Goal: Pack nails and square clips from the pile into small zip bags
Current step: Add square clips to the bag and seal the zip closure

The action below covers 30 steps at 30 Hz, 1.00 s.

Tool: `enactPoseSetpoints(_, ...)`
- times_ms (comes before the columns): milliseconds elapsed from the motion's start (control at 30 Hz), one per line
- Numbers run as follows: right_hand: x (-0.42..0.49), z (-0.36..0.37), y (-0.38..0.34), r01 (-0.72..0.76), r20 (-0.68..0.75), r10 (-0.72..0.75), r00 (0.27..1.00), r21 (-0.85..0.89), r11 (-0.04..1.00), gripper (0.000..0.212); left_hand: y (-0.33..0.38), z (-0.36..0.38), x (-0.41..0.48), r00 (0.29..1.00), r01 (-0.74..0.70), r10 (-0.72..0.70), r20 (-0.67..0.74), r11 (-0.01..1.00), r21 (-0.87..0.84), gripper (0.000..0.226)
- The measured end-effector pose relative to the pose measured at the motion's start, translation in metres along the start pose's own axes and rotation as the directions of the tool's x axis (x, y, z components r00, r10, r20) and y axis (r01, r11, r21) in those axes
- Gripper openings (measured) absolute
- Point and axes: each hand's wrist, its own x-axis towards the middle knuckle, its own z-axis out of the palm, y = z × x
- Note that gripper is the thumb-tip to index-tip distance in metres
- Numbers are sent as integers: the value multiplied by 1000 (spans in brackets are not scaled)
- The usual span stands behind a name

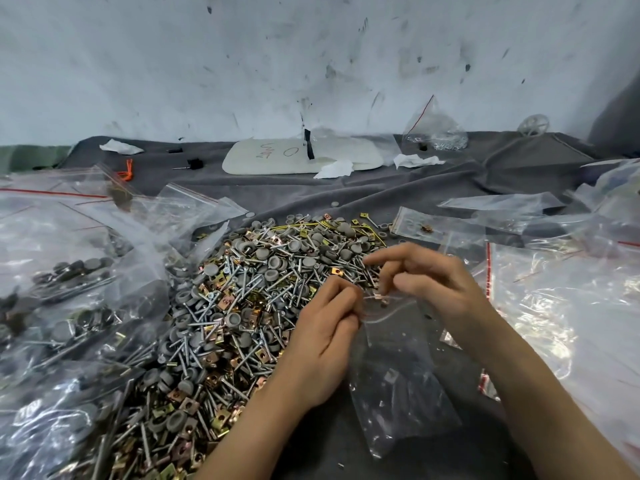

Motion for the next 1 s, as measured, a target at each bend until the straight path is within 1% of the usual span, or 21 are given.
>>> enactPoseSetpoints(67,2,-2,8,20,-169,-22,985,-17,1000,23,0,0,1,999,-4,4,-49,1000,0,14)
enactPoseSetpoints(100,3,-4,14,-10,-264,-5,965,-58,998,21,0,0,1,997,-3,3,-80,1000,2,15)
enactPoseSetpoints(133,5,-6,22,-70,-344,21,939,-129,989,20,0,0,2,994,1,-1,-112,1000,2,16)
enactPoseSetpoints(167,7,-7,30,-152,-392,45,919,-248,957,19,1,0,2,990,8,-8,-144,1000,-3,17)
enactPoseSetpoints(200,8,-8,39,-237,-396,67,916,-397,886,18,1,0,2,985,14,-15,-173,1000,-6,18)
enactPoseSetpoints(233,10,-8,50,-302,-372,104,922,-526,795,15,0,0,2,980,18,-18,-197,1000,-2,19)
enactPoseSetpoints(267,11,-6,59,-344,-336,158,929,-619,707,18,0,0,2,976,20,-18,-215,1000,9,20)
enactPoseSetpoints(333,12,-1,73,-372,-263,268,927,-732,571,36,-1,1,2,972,29,-22,-234,999,27,18)
enactPoseSetpoints(367,14,2,77,-369,-248,287,925,-763,531,41,-1,1,2,971,38,-30,-238,999,29,16)
enactPoseSetpoints(400,15,4,78,-363,-251,278,927,-781,508,41,-1,1,2,970,48,-40,-241,998,29,14)
enactPoseSetpoints(500,18,8,77,-336,-260,220,940,-809,481,33,-1,1,1,966,78,-69,-250,997,27,14)
enactPoseSetpoints(667,16,10,75,-328,-268,195,943,-835,441,29,0,2,1,962,98,-86,-258,995,36,19)
enactPoseSetpoints(733,15,9,74,-329,-263,202,943,-825,459,29,0,2,1,962,112,-102,-253,993,26,18)
enactPoseSetpoints(800,13,7,70,-340,-277,198,940,-775,532,30,0,3,1,961,123,-113,-251,992,24,16)
enactPoseSetpoints(867,13,6,69,-359,-330,162,930,-724,589,27,0,3,1,960,129,-121,-253,992,16,14)
enactPoseSetpoints(933,13,4,70,-402,-386,155,909,-717,570,22,0,3,1,959,130,-123,-255,991,9,14)
enactPoseSetpoints(1000,14,3,72,-455,-426,185,886,-713,534,24,0,3,2,959,134,-128,-251,991,5,14)
